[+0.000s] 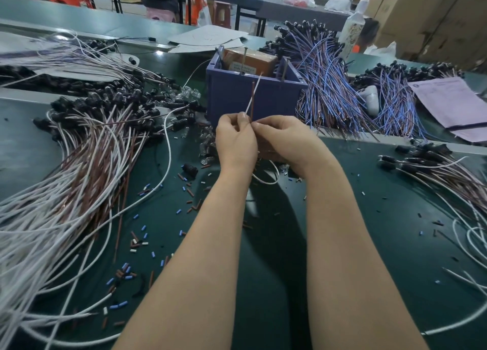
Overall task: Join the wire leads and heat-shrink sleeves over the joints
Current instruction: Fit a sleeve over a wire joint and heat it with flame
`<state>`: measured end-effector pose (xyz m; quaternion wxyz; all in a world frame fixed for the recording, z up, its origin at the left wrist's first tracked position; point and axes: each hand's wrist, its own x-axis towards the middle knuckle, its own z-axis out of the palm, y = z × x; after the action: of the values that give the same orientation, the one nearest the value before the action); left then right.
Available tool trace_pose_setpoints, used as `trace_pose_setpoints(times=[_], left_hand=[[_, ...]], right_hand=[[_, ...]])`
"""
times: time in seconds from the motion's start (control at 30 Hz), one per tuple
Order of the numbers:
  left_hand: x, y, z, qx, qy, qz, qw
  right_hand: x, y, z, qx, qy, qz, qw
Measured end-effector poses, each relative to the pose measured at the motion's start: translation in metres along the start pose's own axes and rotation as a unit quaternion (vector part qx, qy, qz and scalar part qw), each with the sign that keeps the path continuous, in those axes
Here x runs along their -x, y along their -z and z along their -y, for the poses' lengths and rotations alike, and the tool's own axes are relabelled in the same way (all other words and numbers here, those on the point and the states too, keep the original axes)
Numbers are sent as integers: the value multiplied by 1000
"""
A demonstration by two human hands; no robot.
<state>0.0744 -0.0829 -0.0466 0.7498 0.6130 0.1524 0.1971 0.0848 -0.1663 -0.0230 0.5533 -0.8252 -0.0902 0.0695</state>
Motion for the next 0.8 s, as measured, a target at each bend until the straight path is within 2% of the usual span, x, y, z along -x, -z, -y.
trace_pose_setpoints(times=[0.13, 0.37, 0.6, 0.8], left_hand=[[2, 1, -1, -49, -32, -15, 998], [9, -4, 2, -138, -113, 14, 984], [13, -8, 2, -108, -78, 26, 991], [19, -11, 2, -88, -110, 23, 990]], right_hand=[[2, 0, 1, -6, -3, 4, 1000], [6, 6, 2, -4, -51, -26, 998], [2, 3, 0, -5, -89, -86, 992], [4, 5, 2, -18, -81, -92, 992]])
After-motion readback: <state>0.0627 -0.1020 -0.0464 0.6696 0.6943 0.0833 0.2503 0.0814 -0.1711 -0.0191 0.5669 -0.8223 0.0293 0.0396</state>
